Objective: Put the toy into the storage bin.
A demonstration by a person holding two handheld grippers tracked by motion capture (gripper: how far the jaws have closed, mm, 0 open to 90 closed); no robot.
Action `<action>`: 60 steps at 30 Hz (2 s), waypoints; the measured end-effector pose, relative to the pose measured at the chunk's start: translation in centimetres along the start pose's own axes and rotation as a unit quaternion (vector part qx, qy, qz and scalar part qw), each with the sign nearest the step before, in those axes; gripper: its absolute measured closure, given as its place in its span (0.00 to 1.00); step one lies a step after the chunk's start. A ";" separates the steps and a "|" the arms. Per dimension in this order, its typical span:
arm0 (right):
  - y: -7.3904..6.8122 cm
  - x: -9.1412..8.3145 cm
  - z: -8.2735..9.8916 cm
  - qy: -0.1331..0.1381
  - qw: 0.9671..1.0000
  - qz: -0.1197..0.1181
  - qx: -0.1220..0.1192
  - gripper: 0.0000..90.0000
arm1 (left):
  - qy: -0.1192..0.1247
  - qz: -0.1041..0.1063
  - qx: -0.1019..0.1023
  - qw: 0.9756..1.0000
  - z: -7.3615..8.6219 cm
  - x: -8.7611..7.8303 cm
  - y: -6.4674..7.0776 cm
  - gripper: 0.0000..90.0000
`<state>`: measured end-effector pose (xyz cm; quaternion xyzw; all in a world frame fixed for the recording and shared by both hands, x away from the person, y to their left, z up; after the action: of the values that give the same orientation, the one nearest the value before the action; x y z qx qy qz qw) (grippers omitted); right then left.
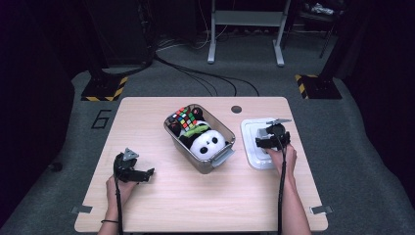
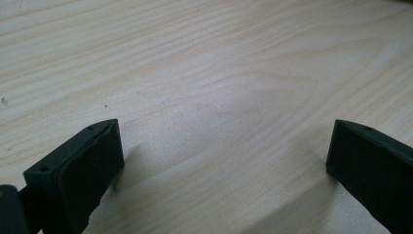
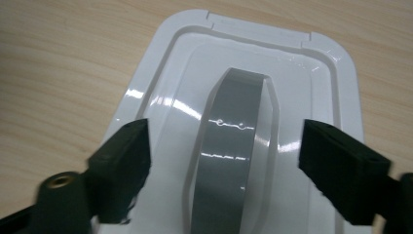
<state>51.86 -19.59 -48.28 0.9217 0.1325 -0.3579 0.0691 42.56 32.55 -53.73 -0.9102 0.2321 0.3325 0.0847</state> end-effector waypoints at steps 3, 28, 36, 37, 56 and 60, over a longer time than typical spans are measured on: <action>0.1 0.9 0.1 -0.007 1.000 0.012 0.000 0.37 | 0.001 0.000 0.000 1.000 0.0 0.0 0.0 0.00; -0.1 -0.7 -0.1 0.002 1.000 -0.017 0.000 0.74 | 0.001 0.000 0.000 1.000 0.0 0.0 0.0 0.00; -0.5 -1.9 -0.4 0.009 0.999 -0.027 -0.016 0.74 | 0.000 0.001 0.001 1.000 0.0 0.0 0.0 0.00; -0.5 -2.0 -0.4 0.010 0.999 -0.026 -0.017 0.74 | 0.000 0.001 0.001 1.000 0.0 0.0 0.0 0.00; -0.9 -5.7 -2.7 0.028 0.998 -0.038 -0.034 0.74 | 0.002 0.002 -0.001 1.000 0.0 0.0 0.0 0.00; -0.8 -6.4 -3.1 0.033 0.998 -0.037 -0.037 0.74 | 0.001 0.002 -0.001 1.000 0.0 0.0 0.0 0.00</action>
<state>49.14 -19.36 -41.69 0.9243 0.1822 -0.3241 0.0858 42.57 32.57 -53.71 -0.9102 0.2334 0.3319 0.0827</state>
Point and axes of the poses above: each handheld gripper's, and its own axes: x roughly forward along the jaws, z roughly out of its underside, y roughly to its right, the point moved 1 cm from there along x, roughly forward along the jaws, and after that the axes turned 4 degrees about y, right-handed, at the moved point
